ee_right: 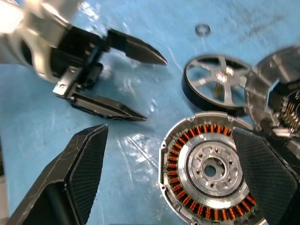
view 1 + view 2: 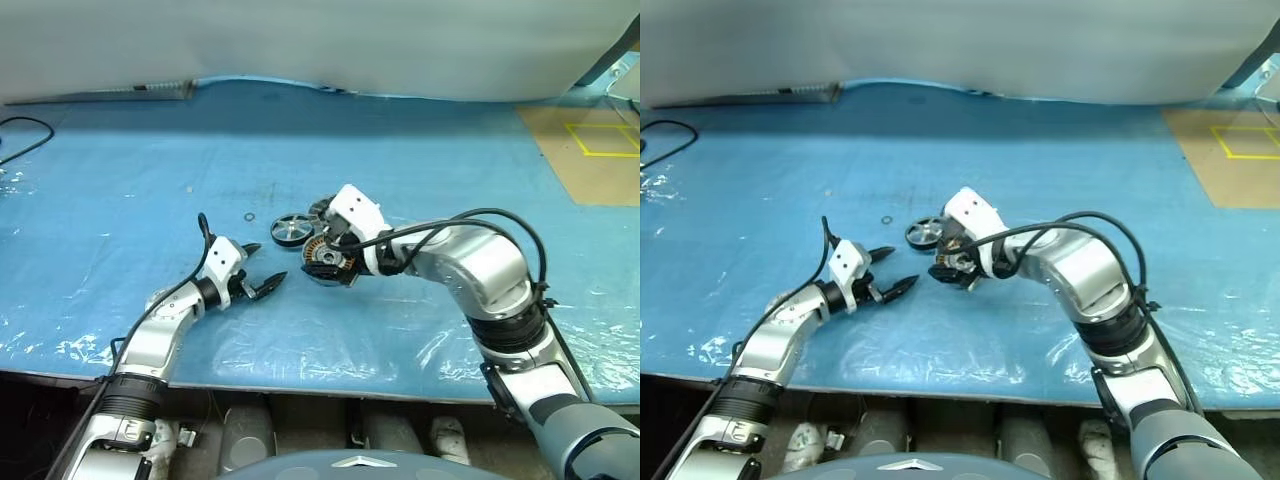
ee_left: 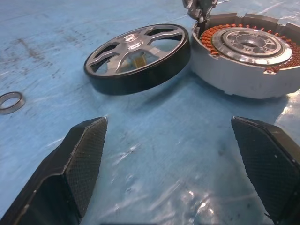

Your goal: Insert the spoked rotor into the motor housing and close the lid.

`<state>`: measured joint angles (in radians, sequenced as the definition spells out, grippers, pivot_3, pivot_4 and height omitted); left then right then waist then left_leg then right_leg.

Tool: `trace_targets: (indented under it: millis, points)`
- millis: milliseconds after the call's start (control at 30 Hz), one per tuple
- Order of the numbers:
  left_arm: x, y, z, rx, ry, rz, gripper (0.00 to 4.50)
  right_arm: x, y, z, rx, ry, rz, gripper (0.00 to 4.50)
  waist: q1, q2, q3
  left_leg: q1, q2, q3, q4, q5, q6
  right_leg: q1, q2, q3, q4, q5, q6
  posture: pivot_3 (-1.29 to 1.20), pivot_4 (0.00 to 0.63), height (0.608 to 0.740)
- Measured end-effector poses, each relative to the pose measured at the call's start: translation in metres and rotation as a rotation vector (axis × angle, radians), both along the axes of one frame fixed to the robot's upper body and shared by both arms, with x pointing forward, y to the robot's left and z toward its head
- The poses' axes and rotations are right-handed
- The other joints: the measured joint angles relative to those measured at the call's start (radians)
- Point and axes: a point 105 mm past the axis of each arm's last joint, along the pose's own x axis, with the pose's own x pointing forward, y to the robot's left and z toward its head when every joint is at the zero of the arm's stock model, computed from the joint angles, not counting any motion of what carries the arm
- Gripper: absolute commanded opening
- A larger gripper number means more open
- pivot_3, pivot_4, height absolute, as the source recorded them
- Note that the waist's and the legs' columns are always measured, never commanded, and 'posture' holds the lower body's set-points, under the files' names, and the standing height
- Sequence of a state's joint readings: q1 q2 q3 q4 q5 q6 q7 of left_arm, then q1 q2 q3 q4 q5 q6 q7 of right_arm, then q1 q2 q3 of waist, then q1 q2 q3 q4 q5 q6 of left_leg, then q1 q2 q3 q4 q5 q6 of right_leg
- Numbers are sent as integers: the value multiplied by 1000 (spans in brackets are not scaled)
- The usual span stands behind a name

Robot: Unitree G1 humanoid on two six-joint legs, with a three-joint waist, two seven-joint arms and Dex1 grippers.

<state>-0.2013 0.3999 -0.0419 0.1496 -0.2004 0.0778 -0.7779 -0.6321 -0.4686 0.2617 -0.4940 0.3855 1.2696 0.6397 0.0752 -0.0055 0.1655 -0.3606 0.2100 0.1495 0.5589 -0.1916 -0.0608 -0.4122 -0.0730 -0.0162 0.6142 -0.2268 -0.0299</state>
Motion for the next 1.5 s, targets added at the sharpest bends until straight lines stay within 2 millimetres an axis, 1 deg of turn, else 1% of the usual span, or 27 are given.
trace_targets:
  millis: [67,167,300,467,533,667,800,967,1100,1167,1267,1433,1500]
  points:
    - [1,7,1,10,-1,17,4500,-3,-11,-5,36,-35,13,4451,3,0,0,-1,0,0,0,0,0,-1,0,0,0,0,0,0,150,740]
    - [7,12,3,13,-10,45,4500,-4,-20,-13,96,-104,3,4451,2,0,0,-1,0,0,2,0,0,-1,0,0,0,-1,-2,0,150,740]
    - [21,20,7,10,-31,100,4500,11,-35,-24,208,-164,-124,4451,-5,0,0,-2,0,0,4,0,0,-2,0,1,3,-1,-3,0,150,740]
    - [42,31,7,3,-40,202,4500,10,-51,-41,321,-236,-213,4451,-5,0,0,-7,-1,0,4,0,0,-6,-1,0,2,-1,-2,0,150,740]
    - [49,34,8,1,-46,230,4500,7,-55,-48,324,-253,-229,4451,-5,0,0,-8,-1,-1,4,0,1,-6,-1,0,2,0,-1,0,150,740]
    - [66,40,13,-1,-60,270,4500,3,-59,-58,333,-277,-248,4451,-6,0,0,-8,-1,-1,4,0,1,-6,-1,-1,2,-1,-2,0,150,740]
    - [79,40,18,-3,-69,270,4500,-1,-60,-63,338,-284,-226,4451,-4,0,0,-8,-1,-1,5,0,1,-6,-1,-1,2,-1,-2,0,150,740]
    - [89,40,16,9,-42,256,4500,-4,-64,-68,307,-290,-168,4451,-4,0,0,-9,-2,-2,5,0,1,-6,-1,-1,2,0,0,0,150,740]
    - [92,38,8,47,-9,229,4500,-6,-68,-80,263,-275,-132,4451,-4,-1,0,-9,-2,-2,5,0,1,-6,-1,-1,1,1,2,0,150,740]
    - [94,36,9,56,-5,216,4500,-6,-67,-83,257,-269,-125,4451,-3,-1,0,-9,-2,-2,5,0,1,-6,-1,-2,2,1,2,0,150,740]
    - [95,35,8,63,6,204,3848,-7,-66,-83,259,-265,-109,4500,-2,-1,0,-8,-2,-2,5,0,1,-4,-2,-2,2,0,0,0,150,740]
    - [95,31,3,67,23,196,2155,-6,-65,-81,263,-268,-102,4500,-2,-1,0,-5,-2,-2,5,0,1,2,-2,-2,1,-1,-2,0,150,740]
    - [94,31,2,72,26,198,1402,-6,-64,-81,263,-268,-102,4500,-2,-1,0,-3,-2,-2,4,0,1,5,-2,-2,0,-1,-2,0,150,740]
